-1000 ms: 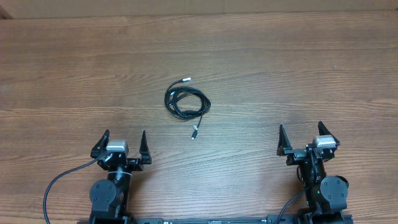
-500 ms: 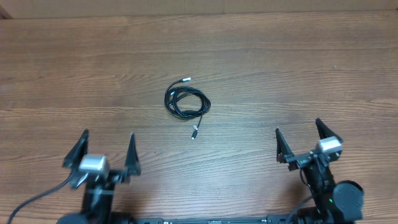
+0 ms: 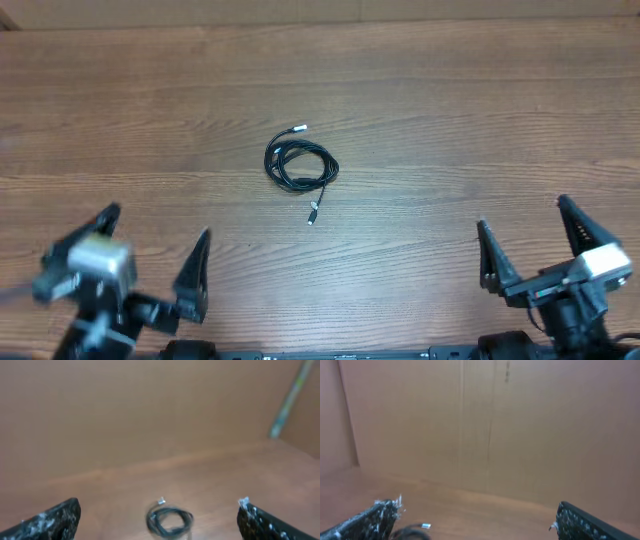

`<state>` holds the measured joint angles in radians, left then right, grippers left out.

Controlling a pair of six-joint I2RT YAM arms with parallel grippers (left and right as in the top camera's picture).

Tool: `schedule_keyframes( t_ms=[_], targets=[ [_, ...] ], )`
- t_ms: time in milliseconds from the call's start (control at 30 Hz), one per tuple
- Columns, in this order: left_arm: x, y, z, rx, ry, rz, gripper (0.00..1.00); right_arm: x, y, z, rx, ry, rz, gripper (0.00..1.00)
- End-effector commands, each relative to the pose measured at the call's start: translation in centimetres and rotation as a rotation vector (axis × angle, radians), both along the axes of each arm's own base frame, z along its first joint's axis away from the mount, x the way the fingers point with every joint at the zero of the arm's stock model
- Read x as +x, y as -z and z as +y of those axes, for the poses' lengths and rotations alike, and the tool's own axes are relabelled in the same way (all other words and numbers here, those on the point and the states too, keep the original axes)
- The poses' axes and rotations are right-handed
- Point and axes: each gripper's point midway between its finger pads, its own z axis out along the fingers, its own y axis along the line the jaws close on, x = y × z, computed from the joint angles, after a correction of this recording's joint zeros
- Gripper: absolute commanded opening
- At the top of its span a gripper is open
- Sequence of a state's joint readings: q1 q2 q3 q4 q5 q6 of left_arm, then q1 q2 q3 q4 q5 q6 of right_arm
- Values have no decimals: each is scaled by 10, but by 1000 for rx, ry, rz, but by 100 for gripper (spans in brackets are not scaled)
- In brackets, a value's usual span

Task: Untangle cables
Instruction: 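Raise both arms and swing grippers forward toward the black cable coil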

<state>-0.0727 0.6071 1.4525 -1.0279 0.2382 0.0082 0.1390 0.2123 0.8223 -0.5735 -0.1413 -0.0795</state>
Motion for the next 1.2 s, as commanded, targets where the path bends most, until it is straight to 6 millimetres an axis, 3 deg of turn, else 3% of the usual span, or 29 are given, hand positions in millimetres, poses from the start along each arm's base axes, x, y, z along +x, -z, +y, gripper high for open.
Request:
schedule_keyframes(
  t_ms=[0, 100, 267, 400, 600, 767, 933, 967, 1000, 1100, 1133, 1167],
  targets=[
    [21, -16, -22, 2, 124, 106, 99, 1, -41, 2, -11, -8, 19, 100],
    [40, -19, -30, -8, 162, 217, 99, 10, -57, 7, -24, -33, 106, 100],
    [75, -6, -40, -26, 203, 391, 100, 37, -55, 22, -52, -101, 371, 100],
    [105, 25, -47, -45, 225, 554, 99, 67, -30, 35, -67, -150, 676, 100],
    [141, 82, -50, -85, 198, 819, 99, 120, 24, 80, 25, -368, 1050, 100],
    [159, 114, -51, -105, 172, 956, 100, 142, 53, 116, 161, -576, 1216, 100],
    [181, 148, -53, -104, 166, 1059, 97, 168, 97, 122, 200, -577, 1358, 100],
    [187, 159, -53, -104, 163, 1096, 79, 174, 109, 124, 213, -580, 1395, 100],
    [189, 165, -53, -104, 161, 1113, 70, 176, 112, 126, 221, -588, 1404, 100],
    [196, 184, -54, -106, 156, 1175, 24, 180, 120, 131, 254, -616, 1435, 100],
    [197, 193, -54, -106, 152, 1209, 4, 181, 122, 133, 267, -628, 1448, 89],
    [198, 200, -54, -106, 149, 1237, 4, 181, 123, 133, 268, -630, 1451, 76]
  ],
)
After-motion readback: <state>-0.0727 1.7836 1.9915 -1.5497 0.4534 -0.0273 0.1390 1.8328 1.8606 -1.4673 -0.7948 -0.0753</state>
